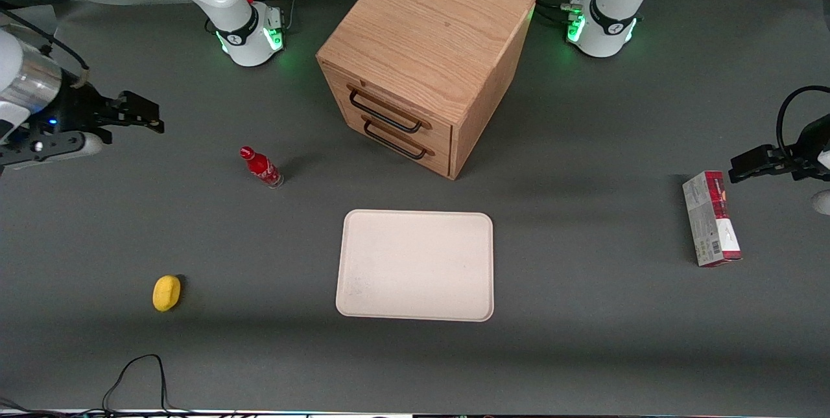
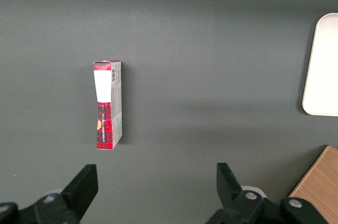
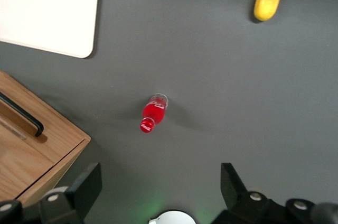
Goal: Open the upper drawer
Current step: 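Raise the right gripper from its rest pose toward the wooden cabinet, then move the right gripper to the upper drawer's black handle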
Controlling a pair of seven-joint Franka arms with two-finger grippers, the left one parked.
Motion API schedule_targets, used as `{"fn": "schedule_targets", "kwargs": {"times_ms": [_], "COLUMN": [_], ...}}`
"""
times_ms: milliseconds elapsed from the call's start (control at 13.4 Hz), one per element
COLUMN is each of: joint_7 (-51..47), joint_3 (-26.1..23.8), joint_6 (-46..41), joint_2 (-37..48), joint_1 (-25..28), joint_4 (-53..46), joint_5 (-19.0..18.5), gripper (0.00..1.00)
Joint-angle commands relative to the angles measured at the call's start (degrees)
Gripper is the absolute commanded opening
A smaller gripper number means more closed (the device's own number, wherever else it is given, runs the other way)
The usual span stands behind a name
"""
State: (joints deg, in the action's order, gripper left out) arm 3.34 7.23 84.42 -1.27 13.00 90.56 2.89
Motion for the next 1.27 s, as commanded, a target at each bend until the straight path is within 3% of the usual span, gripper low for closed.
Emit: {"fn": "schedule_targets", "kwargs": {"times_ms": [0,299,598,747,971,1195], "joint_7": [1.4,1.05,1.31,2.19,14.65,20.62], "joint_3": [0.24,0.24,0.24,-1.16,-5.47,-6.27], "joint_6": [-1.19,1.08,5.03,6.71,8.73,9.18], "joint_2": [-3.73,-10.74,-18.5,-19.91,-21.58,-22.03], "joint_1": [3.15,15.01,23.28,23.65,24.0,23.65], "joint_4": [-4.41,-8.19,-14.8,-15.24,-15.33,-14.63], "joint_5": [1.33,1.6,3.88,4.06,4.32,11.15], "gripper": [1.0,1.0,1.0,1.0,1.0,1.0]}}
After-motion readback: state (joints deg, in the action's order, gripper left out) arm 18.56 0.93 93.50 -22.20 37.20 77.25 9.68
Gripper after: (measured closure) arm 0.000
